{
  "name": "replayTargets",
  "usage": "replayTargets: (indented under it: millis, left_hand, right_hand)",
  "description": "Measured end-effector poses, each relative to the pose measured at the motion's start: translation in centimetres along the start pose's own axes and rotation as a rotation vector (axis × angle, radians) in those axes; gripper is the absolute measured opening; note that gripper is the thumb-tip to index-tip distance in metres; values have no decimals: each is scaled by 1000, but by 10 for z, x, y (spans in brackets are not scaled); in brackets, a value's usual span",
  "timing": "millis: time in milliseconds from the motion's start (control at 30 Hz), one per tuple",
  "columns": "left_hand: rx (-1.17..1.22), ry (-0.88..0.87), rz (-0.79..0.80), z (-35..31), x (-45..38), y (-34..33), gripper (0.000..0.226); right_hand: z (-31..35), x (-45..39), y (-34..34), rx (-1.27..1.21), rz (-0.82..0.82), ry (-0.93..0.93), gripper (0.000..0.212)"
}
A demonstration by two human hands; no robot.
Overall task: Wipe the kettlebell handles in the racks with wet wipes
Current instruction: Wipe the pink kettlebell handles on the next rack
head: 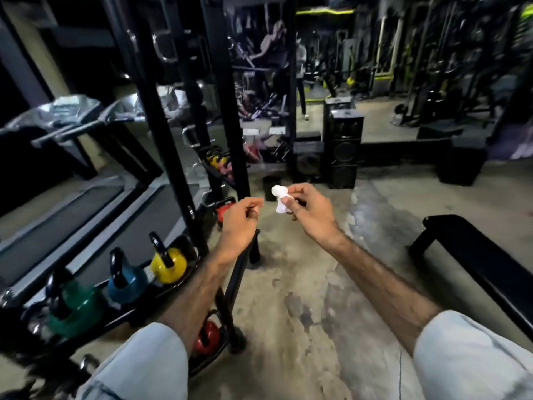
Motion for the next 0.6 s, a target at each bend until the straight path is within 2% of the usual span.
replayTargets:
  millis: [100, 267, 600]
  left_hand:
    - [-6, -36, -3, -23, -47, -54, 26]
    - [16, 43, -42, -44, -125, -136, 26]
    - [-46, 118, -120, -36, -296, -236, 25]
  right_hand:
    - [-33, -47, 43, -21, -15, 13, 15]
    - [-97, -131, 106, -19, 0, -20, 11]
    - [-226, -309, 151, 28, 104, -47, 10]
Point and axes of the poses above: each hand's wrist, its own x-axis away from the middle knuckle, its own y-axis out of the back of the hand, z = x × y, the point moved 3 cm from there along -x, towards the middle knuckle, and after that the axes turned 9 degrees about y, right-handed, at the moved point
